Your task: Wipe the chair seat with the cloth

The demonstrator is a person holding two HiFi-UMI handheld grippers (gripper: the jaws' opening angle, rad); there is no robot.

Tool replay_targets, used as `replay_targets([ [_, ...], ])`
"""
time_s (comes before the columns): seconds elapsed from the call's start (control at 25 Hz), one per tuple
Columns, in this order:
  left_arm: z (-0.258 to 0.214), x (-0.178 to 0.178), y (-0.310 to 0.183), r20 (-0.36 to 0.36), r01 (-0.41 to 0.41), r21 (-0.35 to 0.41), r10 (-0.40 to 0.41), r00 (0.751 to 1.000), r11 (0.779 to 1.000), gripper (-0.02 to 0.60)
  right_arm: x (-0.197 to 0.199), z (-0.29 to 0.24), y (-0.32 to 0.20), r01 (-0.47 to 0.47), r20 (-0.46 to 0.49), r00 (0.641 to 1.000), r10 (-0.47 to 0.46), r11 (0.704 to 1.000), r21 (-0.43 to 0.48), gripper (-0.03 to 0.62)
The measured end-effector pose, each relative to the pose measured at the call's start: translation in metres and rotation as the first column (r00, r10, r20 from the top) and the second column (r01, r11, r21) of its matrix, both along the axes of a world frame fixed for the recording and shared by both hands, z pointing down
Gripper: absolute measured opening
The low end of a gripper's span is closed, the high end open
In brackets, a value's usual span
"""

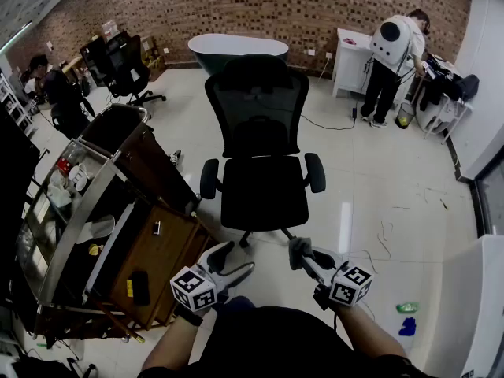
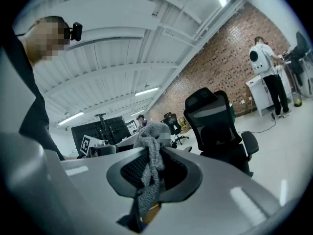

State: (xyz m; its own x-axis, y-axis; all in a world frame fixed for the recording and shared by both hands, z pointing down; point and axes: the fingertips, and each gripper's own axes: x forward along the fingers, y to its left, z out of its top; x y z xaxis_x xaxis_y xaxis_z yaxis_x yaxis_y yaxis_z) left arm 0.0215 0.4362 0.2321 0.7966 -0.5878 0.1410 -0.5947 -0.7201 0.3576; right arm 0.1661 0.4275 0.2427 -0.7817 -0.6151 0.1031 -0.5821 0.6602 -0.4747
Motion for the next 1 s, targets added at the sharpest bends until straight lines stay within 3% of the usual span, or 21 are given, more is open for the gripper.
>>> replay_targets([
  [0.16, 0.011, 0.002, 0.001, 0.01, 0.0, -0.031, 0.0, 1.0, 1.0, 0.39, 0.005, 0.013, 0.001, 0.001, -0.003, 1.0, -0.001, 0.999, -0.032, 0.049],
  [0.4, 0.017, -0.008, -0.045, 0.009, 0.005, -0.025, -0.005, 1.0, 1.0, 0.39, -0.001, 0.022, -0.048, -0.001, -0.02, 1.0, 0.0, 1.0, -0.032, 0.049],
  [0.72, 0.039, -0.036, -0.156, -0.026, -0.027, -0.064, 0.025, 0.999, 0.998, 0.39, -0.038, 0.03, -0.15, -0.003, -0.071, 0.997, 0.0, 0.999, -0.049, 0.049],
  [1.0, 0.051, -0.062, -0.261, -0.015, -0.144, -0.106, 0.143, 0.99, 0.984, 0.39, -0.089, 0.05, -0.253, -0.047, -0.098, 0.994, 0.039, 0.996, -0.082, 0.049],
])
